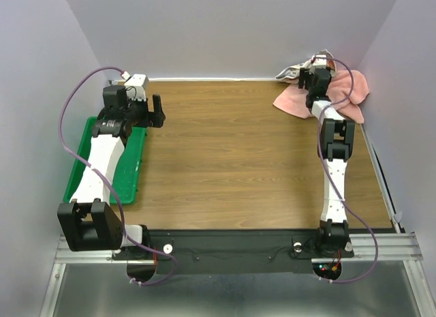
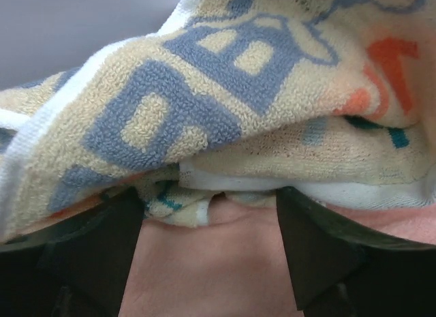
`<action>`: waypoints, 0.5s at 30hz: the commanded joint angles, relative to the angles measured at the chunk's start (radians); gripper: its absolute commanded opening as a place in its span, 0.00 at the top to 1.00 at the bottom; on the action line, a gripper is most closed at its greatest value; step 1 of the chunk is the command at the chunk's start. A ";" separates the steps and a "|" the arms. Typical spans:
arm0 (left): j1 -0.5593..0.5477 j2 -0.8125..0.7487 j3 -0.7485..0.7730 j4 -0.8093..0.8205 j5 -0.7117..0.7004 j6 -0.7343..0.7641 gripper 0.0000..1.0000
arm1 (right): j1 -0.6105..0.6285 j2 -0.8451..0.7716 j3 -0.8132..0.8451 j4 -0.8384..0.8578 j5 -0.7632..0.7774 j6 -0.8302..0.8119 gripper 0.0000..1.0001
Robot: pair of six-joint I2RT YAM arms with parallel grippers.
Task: Roll the towels
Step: Grab a towel with the right arm
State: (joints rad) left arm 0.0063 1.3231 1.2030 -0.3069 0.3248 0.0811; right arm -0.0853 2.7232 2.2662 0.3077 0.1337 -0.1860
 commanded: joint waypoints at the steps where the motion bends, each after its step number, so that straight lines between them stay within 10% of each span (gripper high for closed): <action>1: -0.005 -0.002 0.004 0.011 -0.016 0.012 0.01 | -0.007 0.018 0.033 0.292 0.048 -0.033 0.36; 7: -0.003 -0.005 0.013 -0.008 -0.027 0.022 0.01 | -0.004 -0.009 0.125 0.261 0.021 -0.001 0.99; 15: -0.003 -0.005 0.047 0.002 0.028 0.020 0.01 | -0.005 -0.481 -0.357 0.234 -0.233 0.071 0.99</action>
State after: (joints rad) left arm 0.0063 1.3289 1.2030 -0.3229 0.3138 0.0898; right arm -0.0856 2.5378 2.0056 0.4427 0.0505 -0.1604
